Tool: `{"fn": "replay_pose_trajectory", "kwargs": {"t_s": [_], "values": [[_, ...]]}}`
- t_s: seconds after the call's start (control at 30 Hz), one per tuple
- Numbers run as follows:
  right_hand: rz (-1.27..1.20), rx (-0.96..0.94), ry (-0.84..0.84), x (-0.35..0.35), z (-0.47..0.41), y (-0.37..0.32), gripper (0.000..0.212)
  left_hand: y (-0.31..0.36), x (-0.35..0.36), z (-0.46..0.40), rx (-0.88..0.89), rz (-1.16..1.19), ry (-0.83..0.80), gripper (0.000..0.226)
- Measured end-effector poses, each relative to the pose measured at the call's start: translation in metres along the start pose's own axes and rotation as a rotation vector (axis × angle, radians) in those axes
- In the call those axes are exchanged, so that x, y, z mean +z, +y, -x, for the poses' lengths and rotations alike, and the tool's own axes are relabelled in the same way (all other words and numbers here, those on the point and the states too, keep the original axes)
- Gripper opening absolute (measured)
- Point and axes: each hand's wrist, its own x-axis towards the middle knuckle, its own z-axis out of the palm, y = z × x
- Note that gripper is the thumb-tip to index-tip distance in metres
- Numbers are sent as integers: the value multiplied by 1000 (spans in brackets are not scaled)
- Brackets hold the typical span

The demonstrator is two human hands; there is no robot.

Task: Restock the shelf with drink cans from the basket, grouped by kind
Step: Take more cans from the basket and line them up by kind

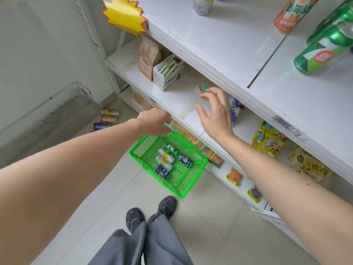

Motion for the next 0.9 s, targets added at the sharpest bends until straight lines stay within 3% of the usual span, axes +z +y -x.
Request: {"fn": "replay_pose_trajectory", "kwargs": {"t_s": [0.33,0.7,0.9], "values": [[-46,169,-368,175,65,68,25,-94,140,-68,-149,118,-162,40],[-13,699,-710,401,182,194,25,-174,362,-184,-154,254,-352,57],[51,941,-851,496,246,253,44,-193,476,-252,-184,283,-410,60]]}}
